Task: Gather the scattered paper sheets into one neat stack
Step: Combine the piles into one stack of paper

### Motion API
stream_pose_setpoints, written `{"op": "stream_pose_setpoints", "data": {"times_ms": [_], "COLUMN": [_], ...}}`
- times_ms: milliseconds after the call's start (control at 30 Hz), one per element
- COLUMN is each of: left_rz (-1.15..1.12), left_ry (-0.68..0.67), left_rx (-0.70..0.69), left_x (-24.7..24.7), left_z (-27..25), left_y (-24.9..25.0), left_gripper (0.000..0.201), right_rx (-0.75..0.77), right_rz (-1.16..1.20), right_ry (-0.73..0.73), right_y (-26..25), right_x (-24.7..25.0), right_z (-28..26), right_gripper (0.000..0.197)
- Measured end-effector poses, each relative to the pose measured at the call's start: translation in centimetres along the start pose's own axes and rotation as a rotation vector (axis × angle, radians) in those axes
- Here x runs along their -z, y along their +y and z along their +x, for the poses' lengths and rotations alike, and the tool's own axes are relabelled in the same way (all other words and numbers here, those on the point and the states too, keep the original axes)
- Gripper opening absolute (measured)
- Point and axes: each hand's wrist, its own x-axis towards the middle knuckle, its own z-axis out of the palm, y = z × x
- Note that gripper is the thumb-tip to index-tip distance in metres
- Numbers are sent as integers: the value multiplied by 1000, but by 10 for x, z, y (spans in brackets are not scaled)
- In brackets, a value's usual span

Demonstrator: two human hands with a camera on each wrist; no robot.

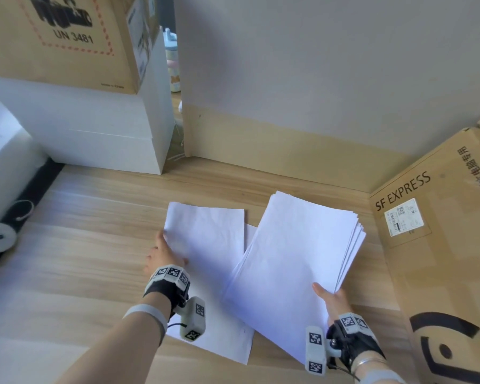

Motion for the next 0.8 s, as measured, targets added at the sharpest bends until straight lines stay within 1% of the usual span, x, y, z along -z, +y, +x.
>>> {"op": "stream_pose_setpoints", "data": {"times_ms": [67,133,200,267,367,400,500,567,600,667,700,733,800], "left_rz": [-34,-48,-55,-56,-42,-53,-15,31,38,58,74,105,166], "left_ry": [-64,-94,-132,-196,-274,-308,-417,-422,-410,-383,-377,-381,-404], "left_rx": [-55,-129,-191,-259,-332,-333,-329,-318,-307,-277,-269,-265,-247], "left_x": [2,5,6,8,11,11,4,-5,-10,-18,-22,-24,-24], "left_z": [4,5,2,-1,-7,-9,-15,-19,-21,-22,-22,-22,-24], "left_y": [1,4,9,15,21,22,24,23,22,21,20,20,19], "left_gripper": [70,53,49,41,17,20,59,76,81,84,81,73,56], "right_rx": [4,9,8,12,18,12,12,18,15,18,11,-8,-35], "right_rz": [7,10,16,37,68,80,129,149,152,149,154,148,137], "right_ry": [6,12,18,31,45,53,52,15,6,-5,-7,-8,-22], "right_y": [-1,-2,-3,-5,-8,-8,-7,-6,-3,6,12,16,17], "right_x": [1,3,7,12,19,20,21,17,15,14,16,16,16], "right_z": [-1,-2,-2,-2,-6,-8,-14,-19,-19,-16,-12,-10,-11], "right_gripper": [22,26,28,34,37,38,37,34,43,82,90,89,80]}}
